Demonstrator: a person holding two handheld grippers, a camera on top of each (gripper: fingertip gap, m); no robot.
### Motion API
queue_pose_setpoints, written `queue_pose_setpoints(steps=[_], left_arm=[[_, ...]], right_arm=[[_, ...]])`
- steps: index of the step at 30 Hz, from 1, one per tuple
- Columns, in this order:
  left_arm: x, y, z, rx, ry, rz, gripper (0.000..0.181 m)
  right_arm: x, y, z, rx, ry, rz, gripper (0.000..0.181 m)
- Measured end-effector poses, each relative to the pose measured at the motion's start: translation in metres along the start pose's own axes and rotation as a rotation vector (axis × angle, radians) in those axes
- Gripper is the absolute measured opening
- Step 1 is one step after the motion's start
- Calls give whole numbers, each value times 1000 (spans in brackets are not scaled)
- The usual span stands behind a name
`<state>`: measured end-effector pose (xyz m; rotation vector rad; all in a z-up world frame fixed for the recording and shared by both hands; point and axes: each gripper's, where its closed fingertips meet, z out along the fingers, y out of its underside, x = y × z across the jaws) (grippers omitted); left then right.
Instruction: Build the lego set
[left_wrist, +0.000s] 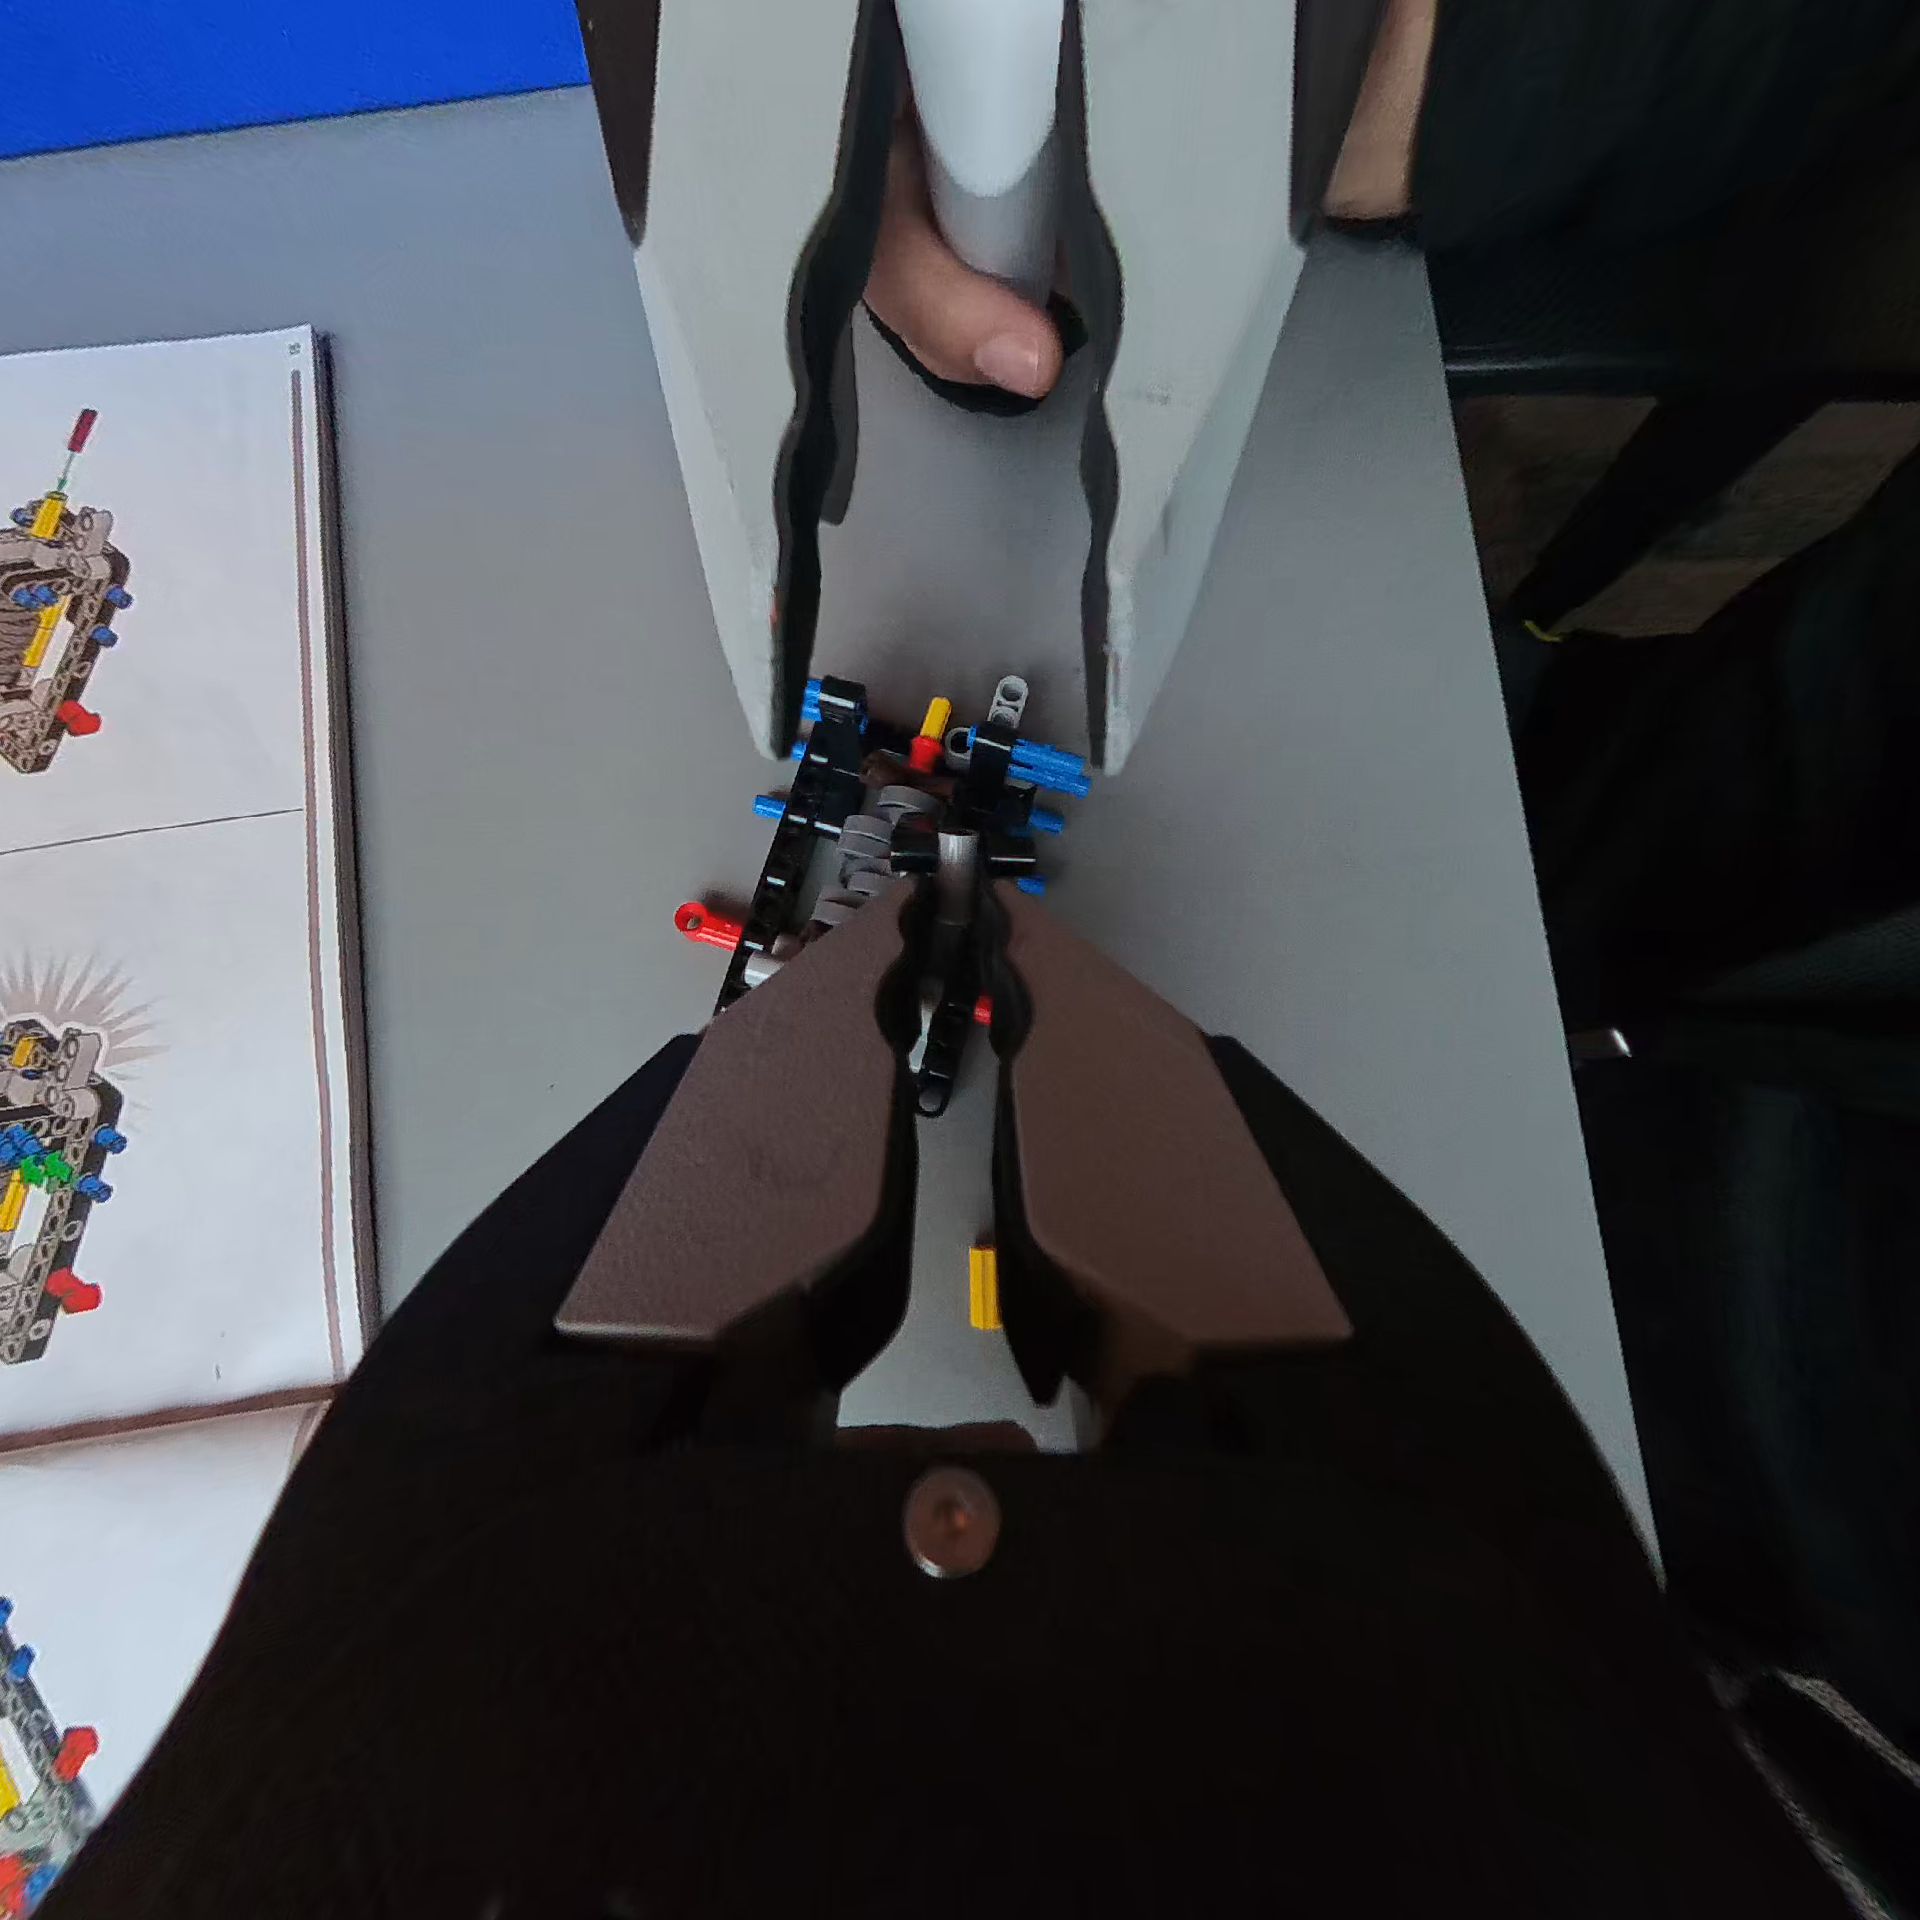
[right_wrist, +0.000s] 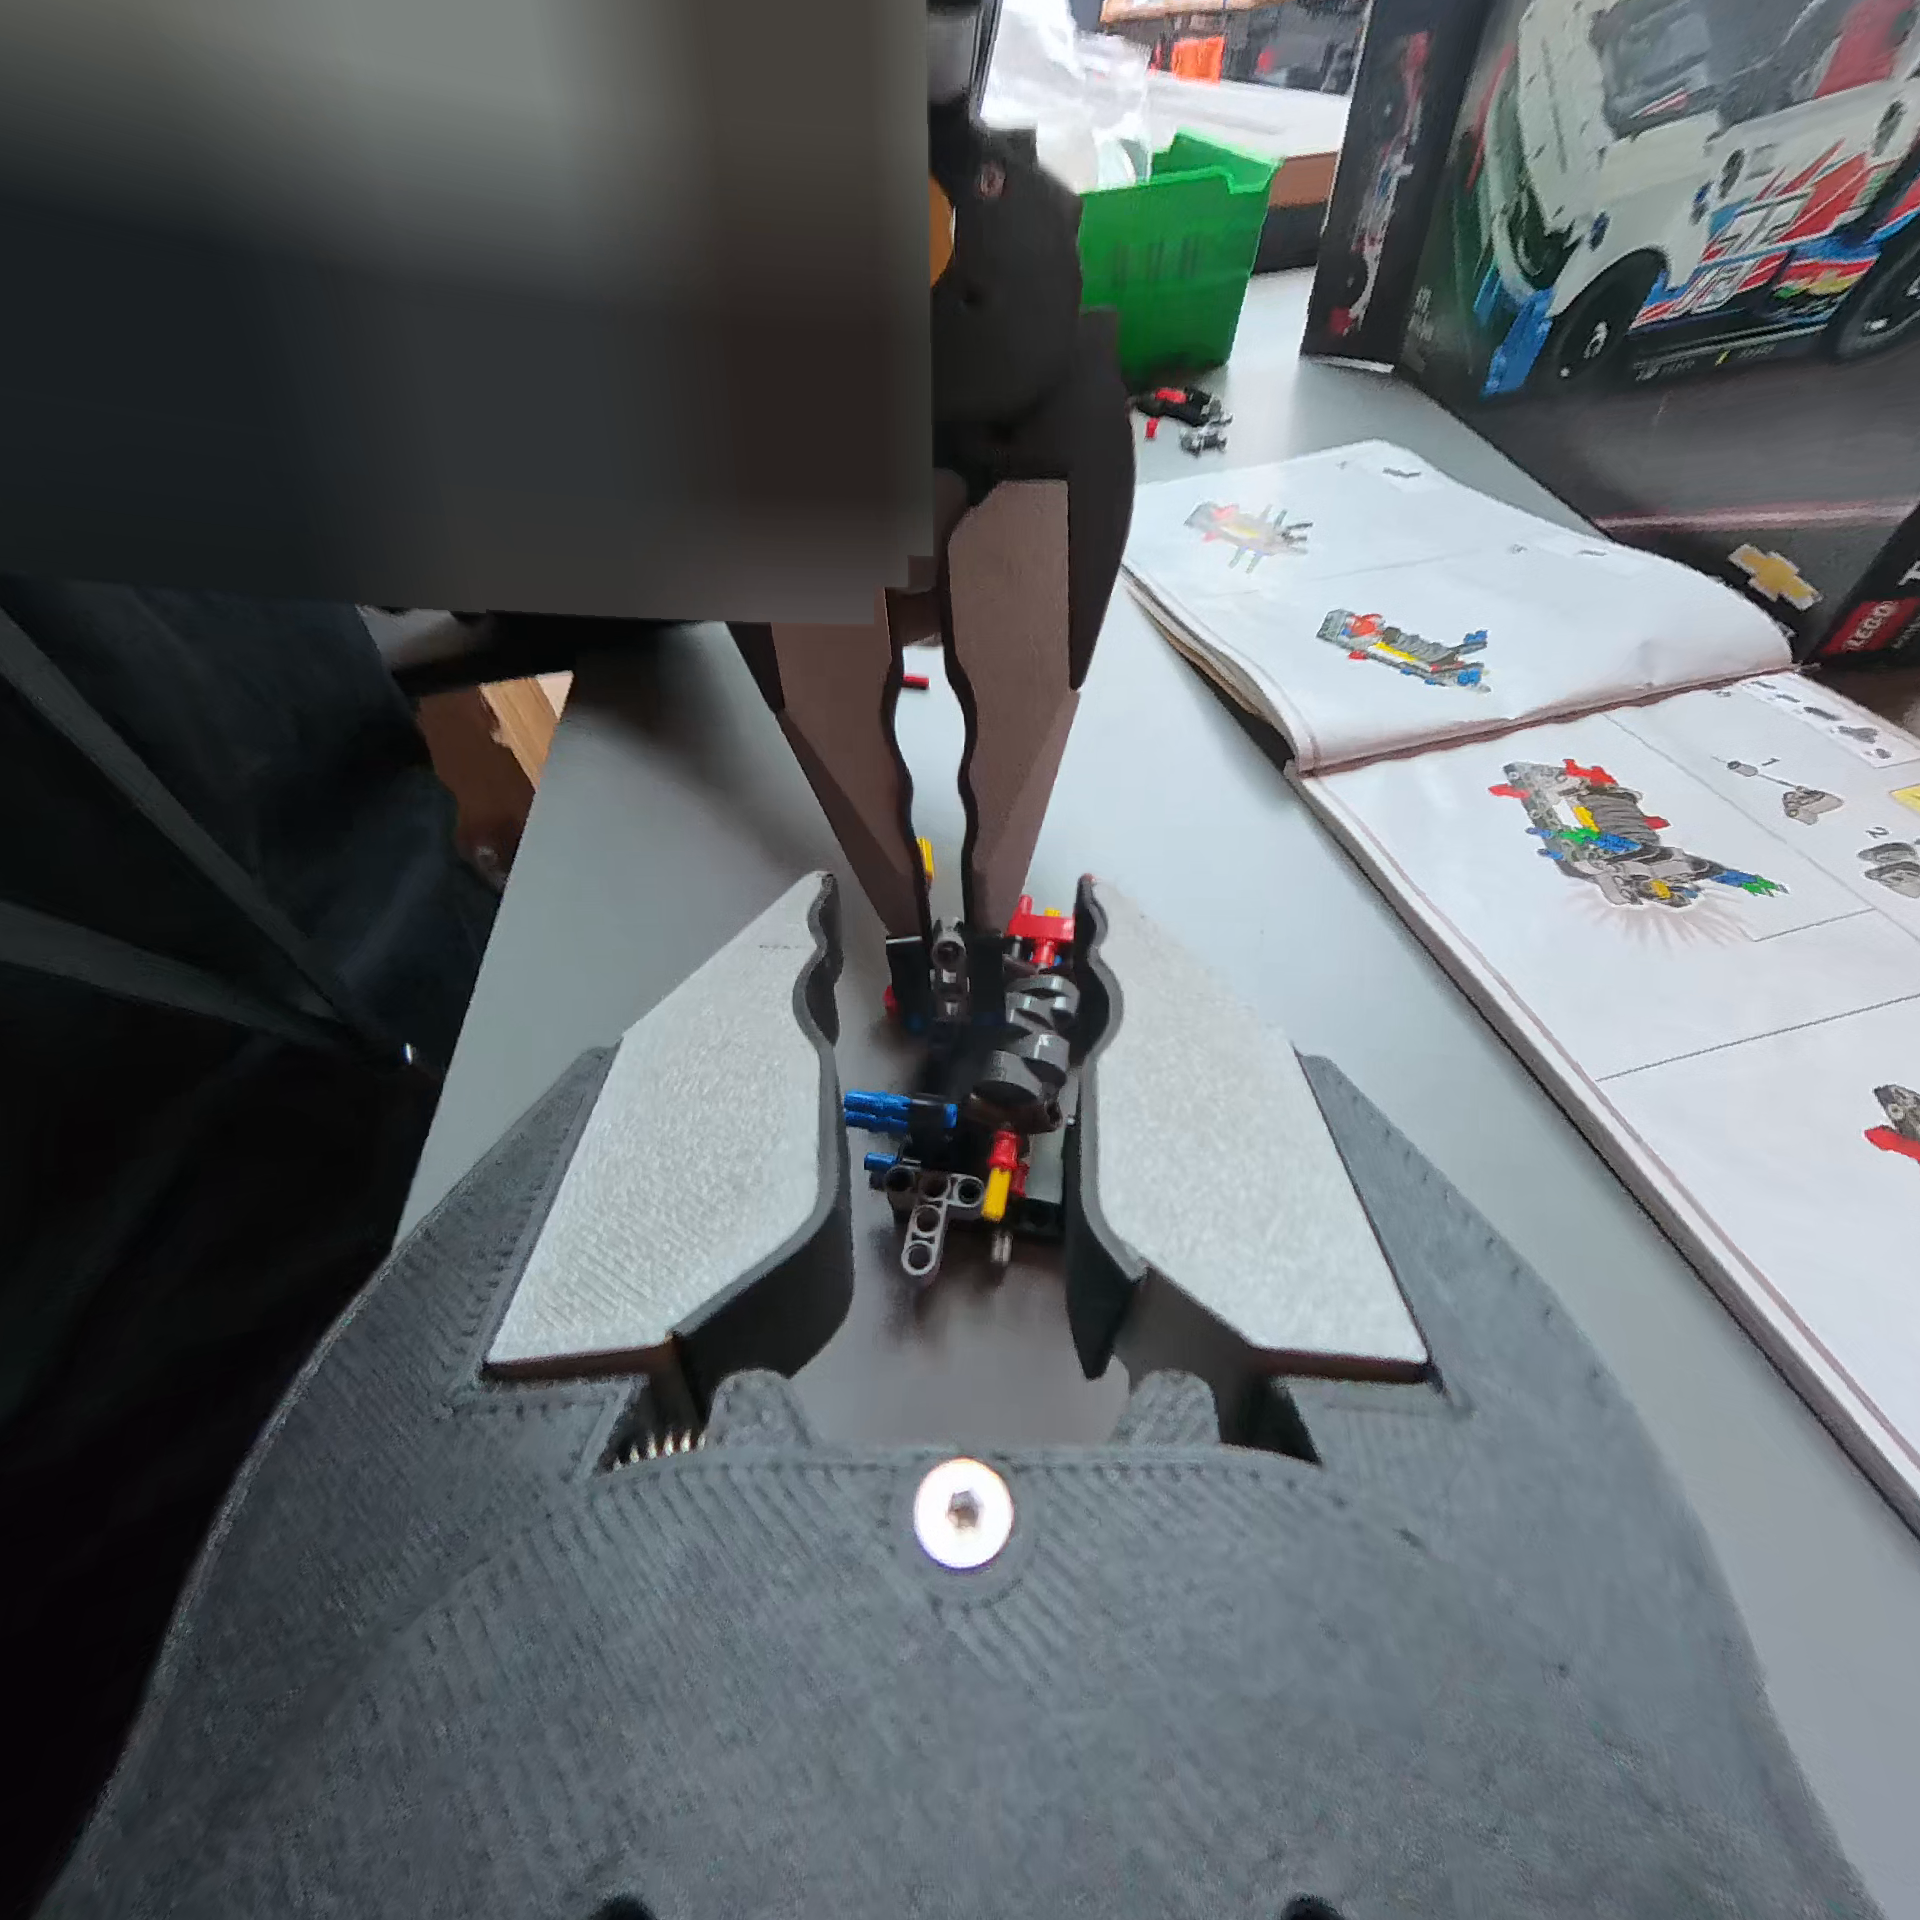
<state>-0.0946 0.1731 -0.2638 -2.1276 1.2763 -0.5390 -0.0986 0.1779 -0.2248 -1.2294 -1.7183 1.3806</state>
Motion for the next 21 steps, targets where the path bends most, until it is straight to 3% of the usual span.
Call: queue_pose_setpoints(steps=[12, 21], left_arm=[[7, -2, -2, -11, -4, 52, 5], [-5, -5, -3, 53, -48, 85, 5]], right_arm=[[-8, 25, 19, -200, 43, -133, 25], [2, 21, 15, -179, 104, -135, 28]])
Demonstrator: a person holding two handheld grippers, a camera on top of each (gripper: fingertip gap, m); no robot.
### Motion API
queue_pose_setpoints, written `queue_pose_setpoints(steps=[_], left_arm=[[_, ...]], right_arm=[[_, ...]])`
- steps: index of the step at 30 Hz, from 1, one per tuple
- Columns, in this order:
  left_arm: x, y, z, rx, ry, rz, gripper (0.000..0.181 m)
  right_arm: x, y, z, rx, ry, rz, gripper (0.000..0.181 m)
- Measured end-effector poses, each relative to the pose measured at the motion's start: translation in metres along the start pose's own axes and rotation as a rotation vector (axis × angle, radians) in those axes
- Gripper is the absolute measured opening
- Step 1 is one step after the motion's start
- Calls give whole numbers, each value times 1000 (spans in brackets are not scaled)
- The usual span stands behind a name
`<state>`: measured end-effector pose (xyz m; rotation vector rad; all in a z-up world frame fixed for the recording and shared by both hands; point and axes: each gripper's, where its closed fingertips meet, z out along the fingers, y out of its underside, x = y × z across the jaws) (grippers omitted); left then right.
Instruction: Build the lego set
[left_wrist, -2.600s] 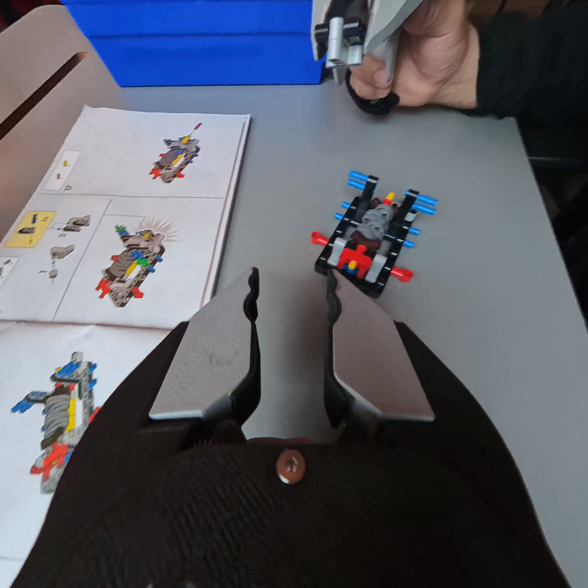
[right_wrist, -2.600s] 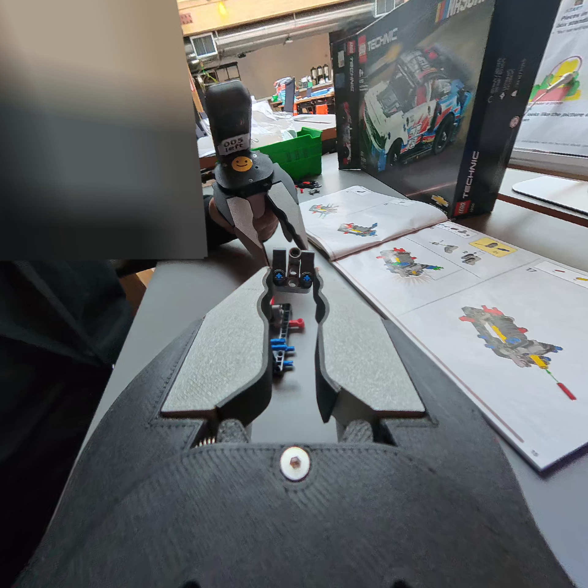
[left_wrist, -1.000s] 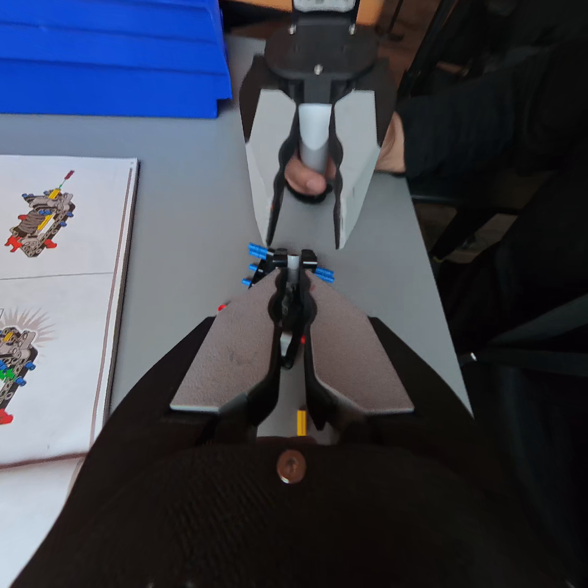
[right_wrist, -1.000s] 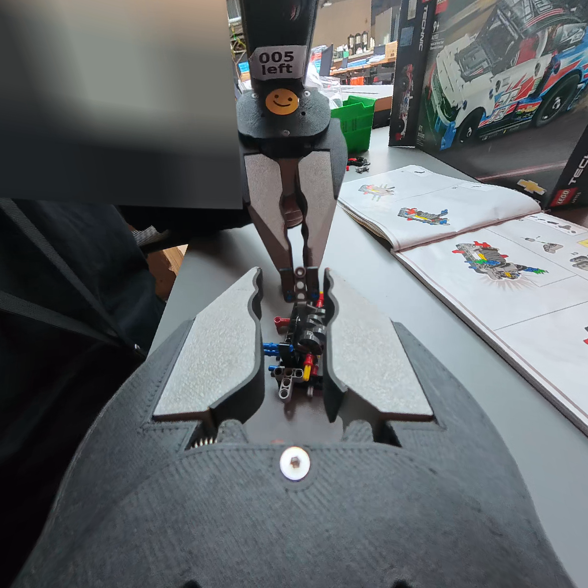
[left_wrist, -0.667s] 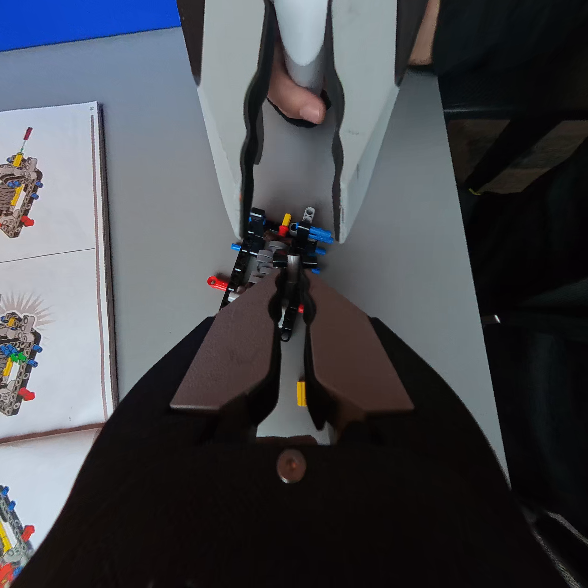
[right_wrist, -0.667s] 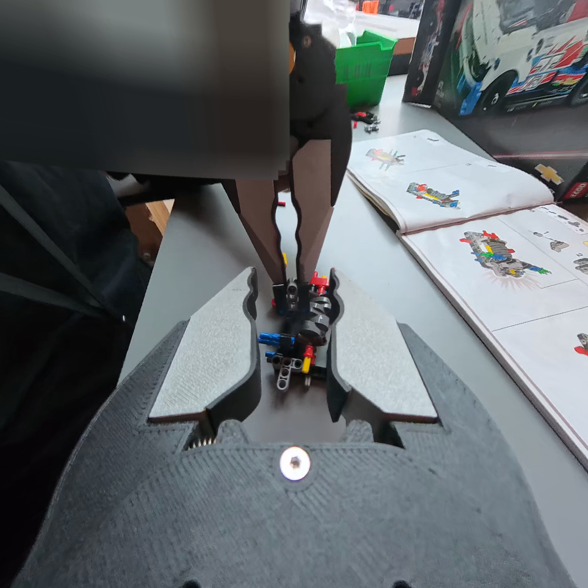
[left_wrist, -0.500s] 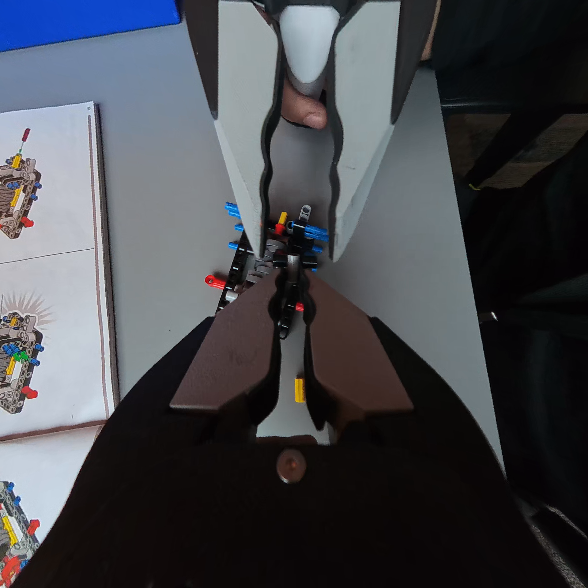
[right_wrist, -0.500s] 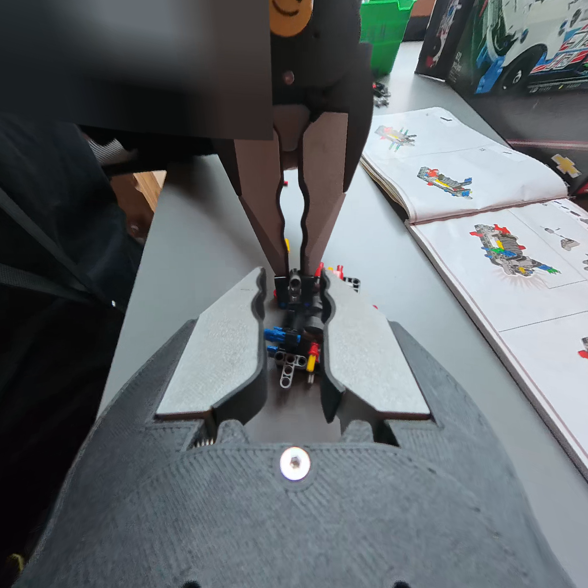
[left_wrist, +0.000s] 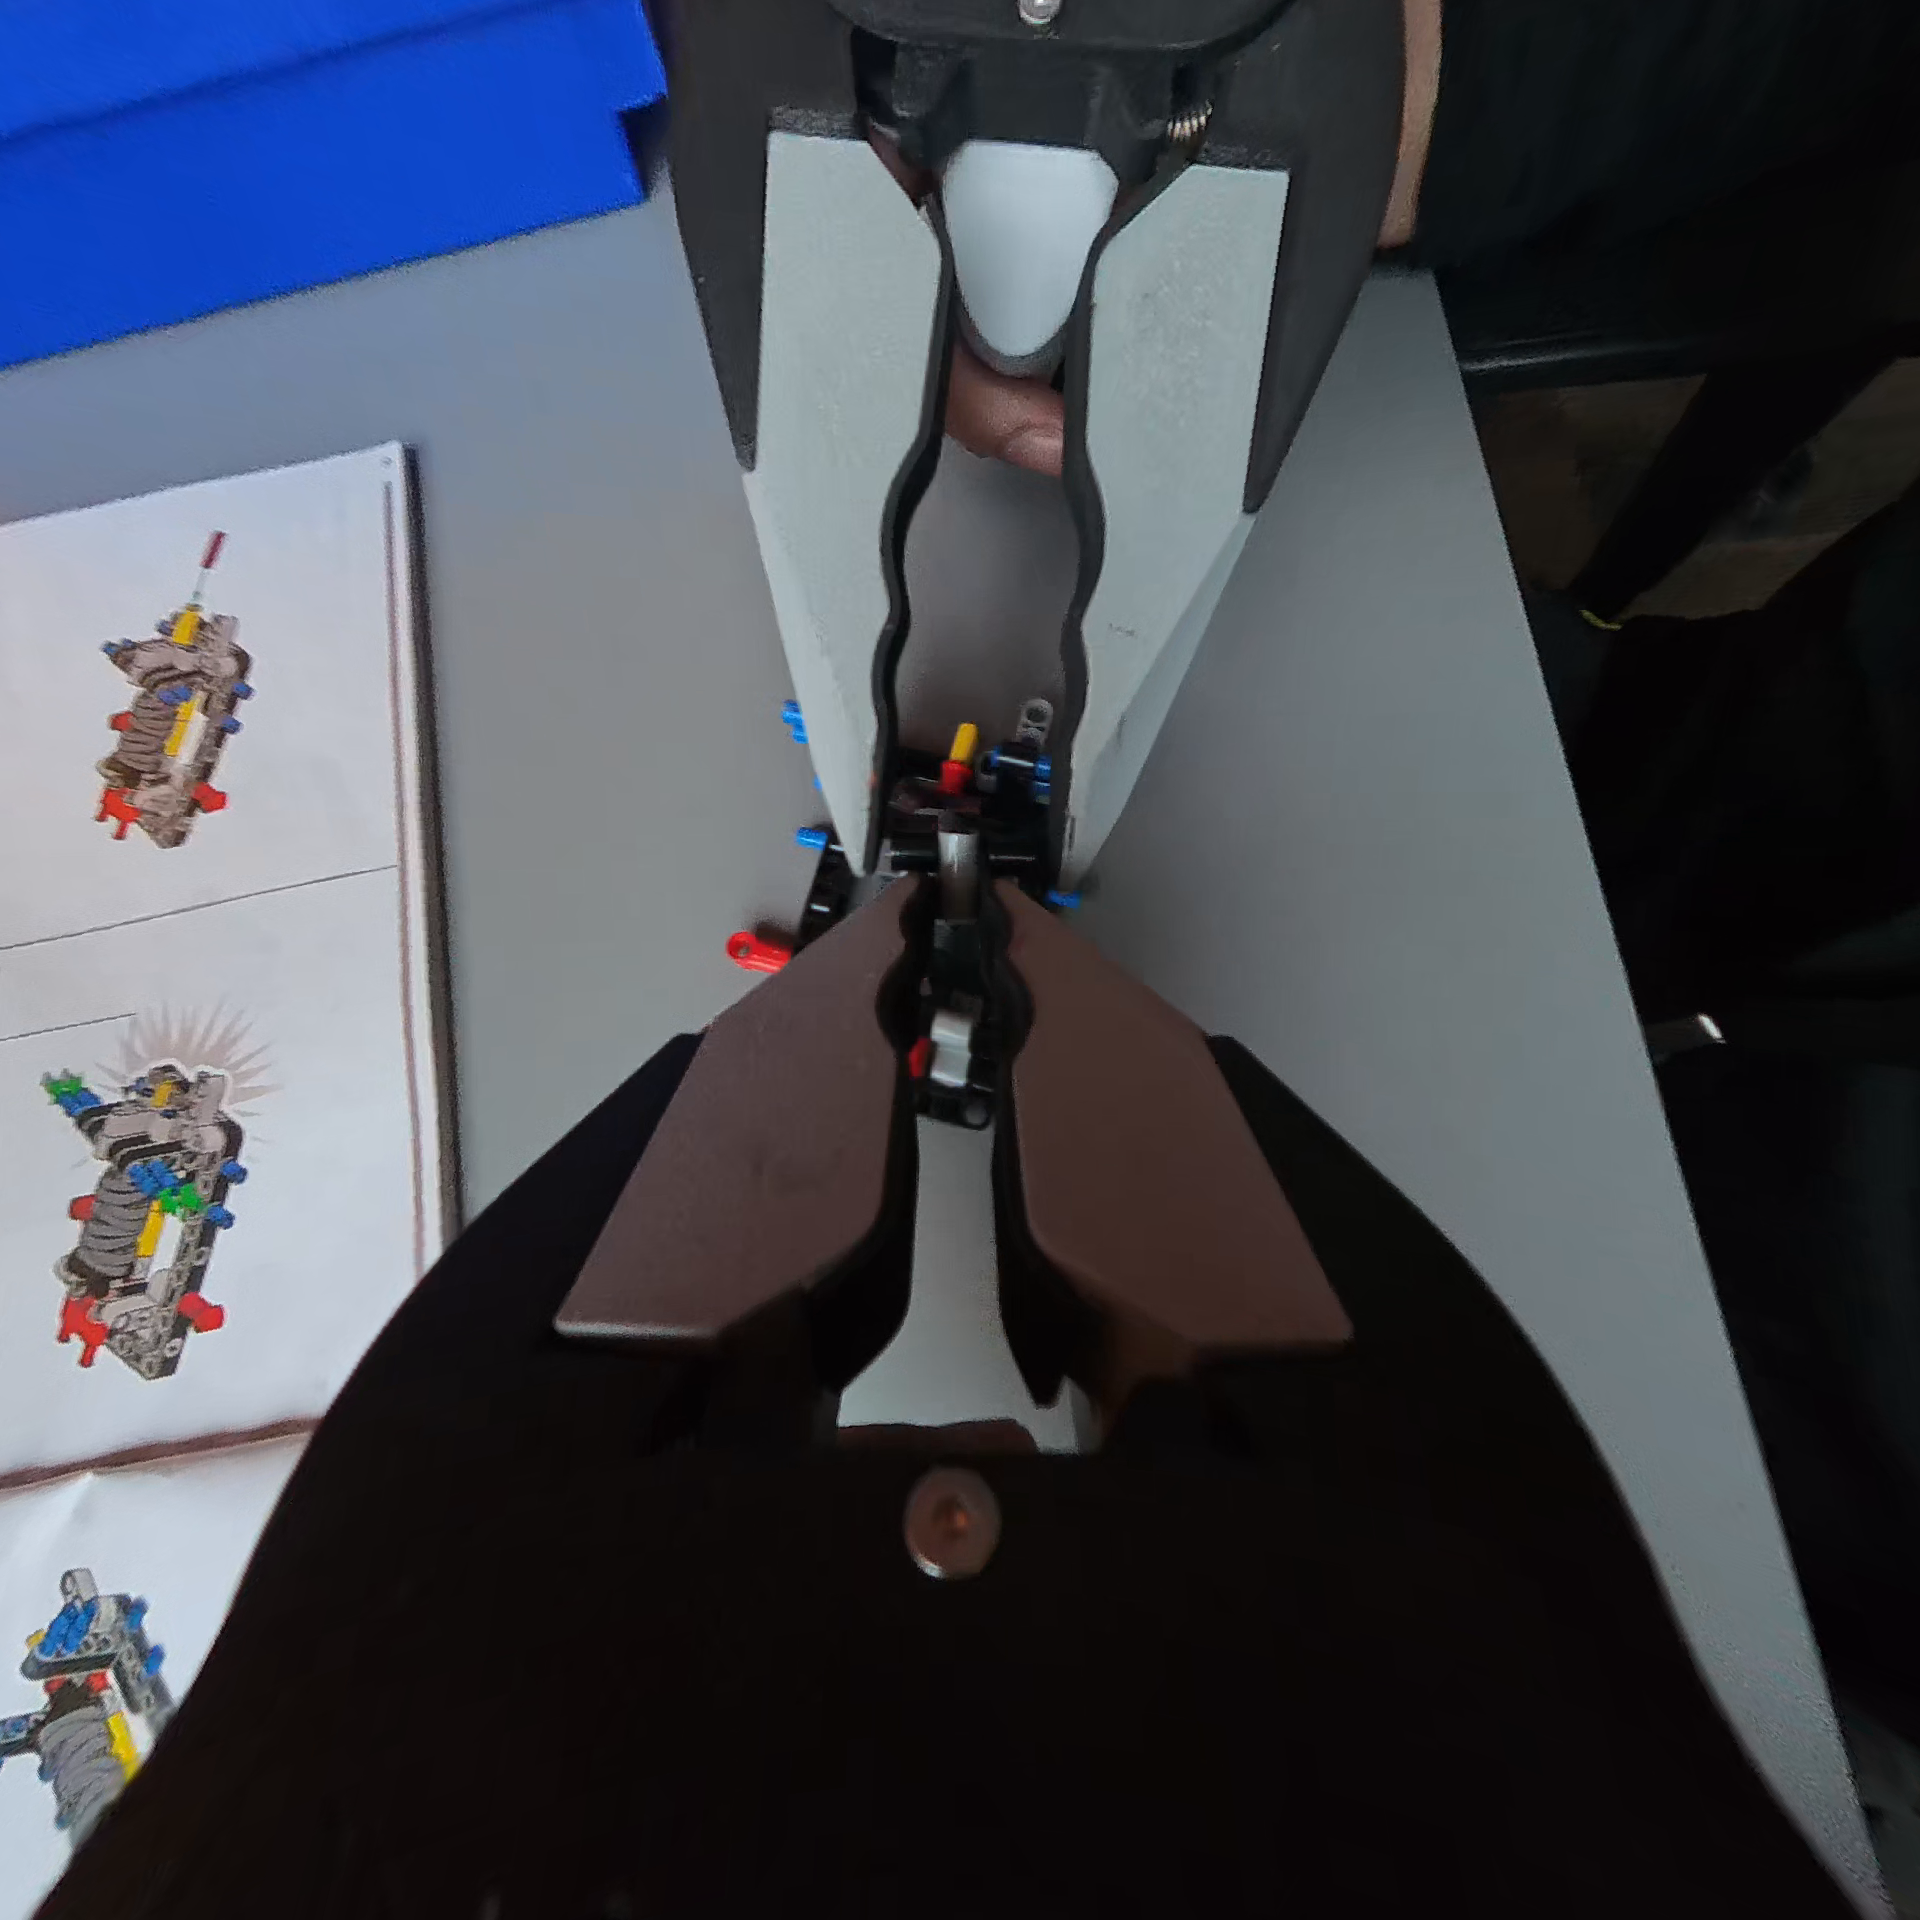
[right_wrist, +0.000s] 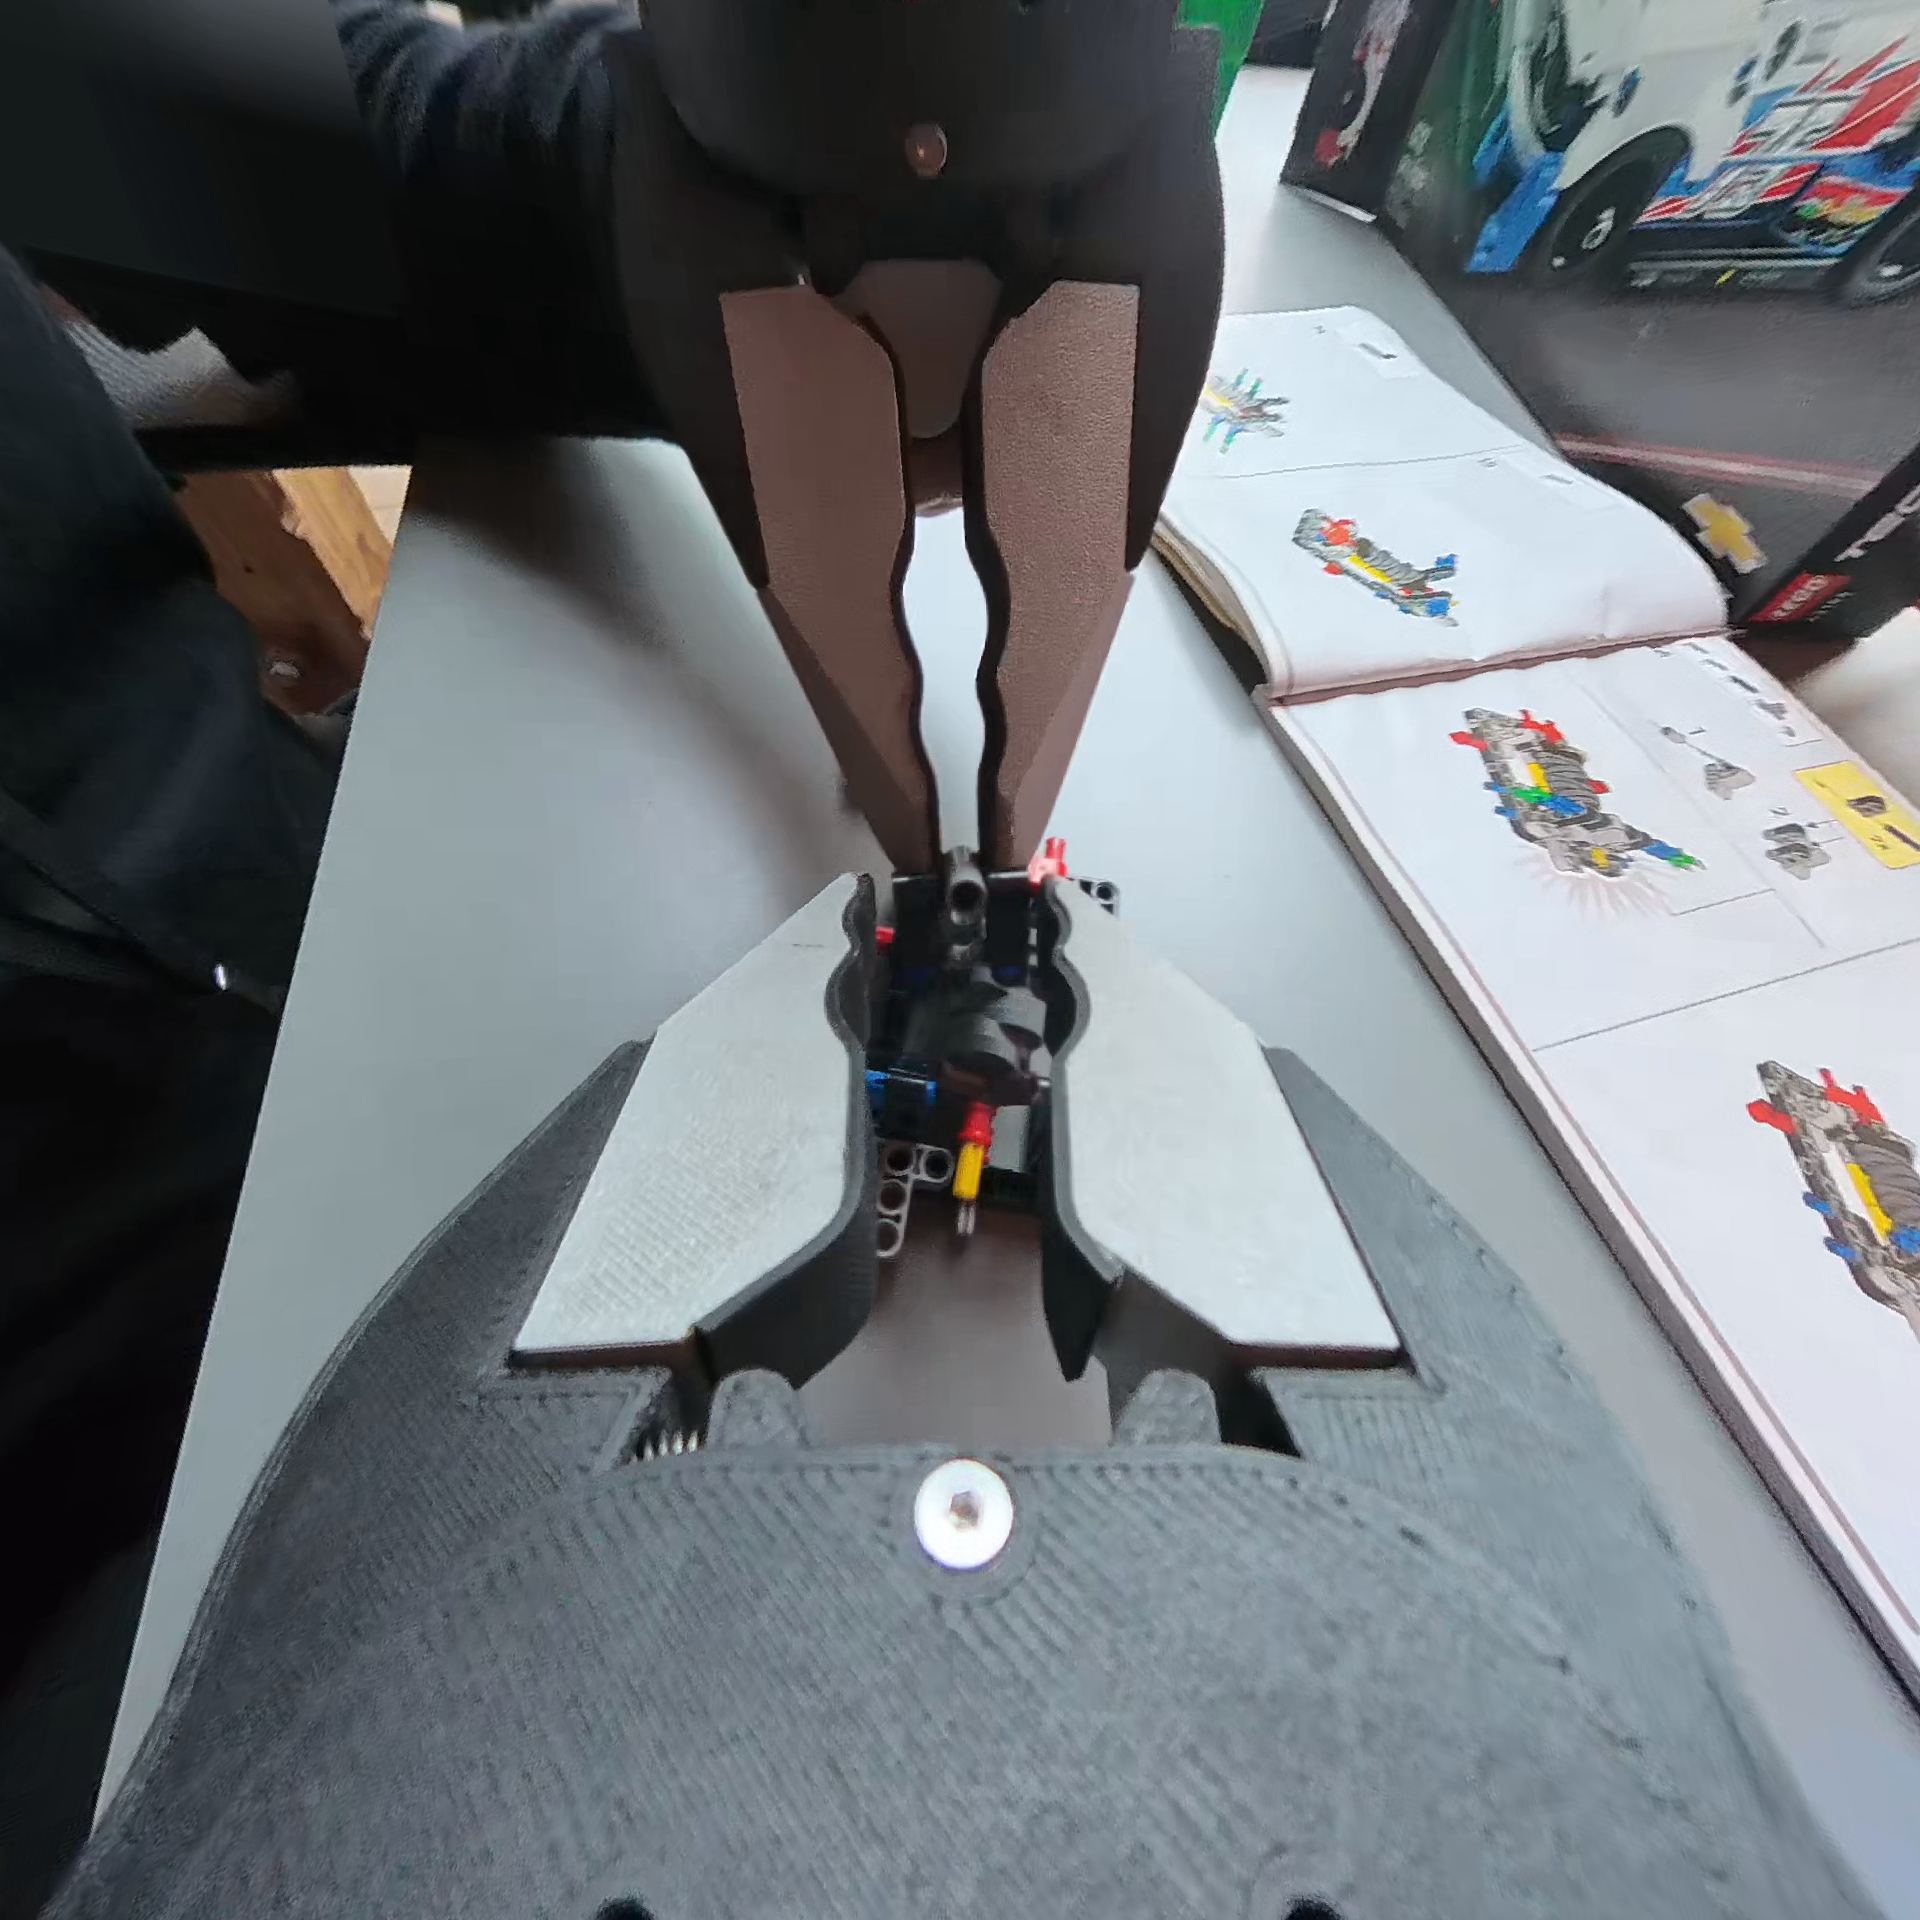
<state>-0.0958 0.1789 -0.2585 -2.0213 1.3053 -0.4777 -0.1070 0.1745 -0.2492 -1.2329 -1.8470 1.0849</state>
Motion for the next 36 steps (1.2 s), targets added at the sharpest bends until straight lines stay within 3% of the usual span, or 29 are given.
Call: queue_pose_setpoints(steps=[10, 36], left_arm=[[-20, -7, -14, 132, -10, -68, 5], [-25, -8, -26, 263, -11, 35, 5]], right_arm=[[24, -10, -21, 130, 77, 101, 30], [23, -8, -20, 119, 91, 78, 27]])
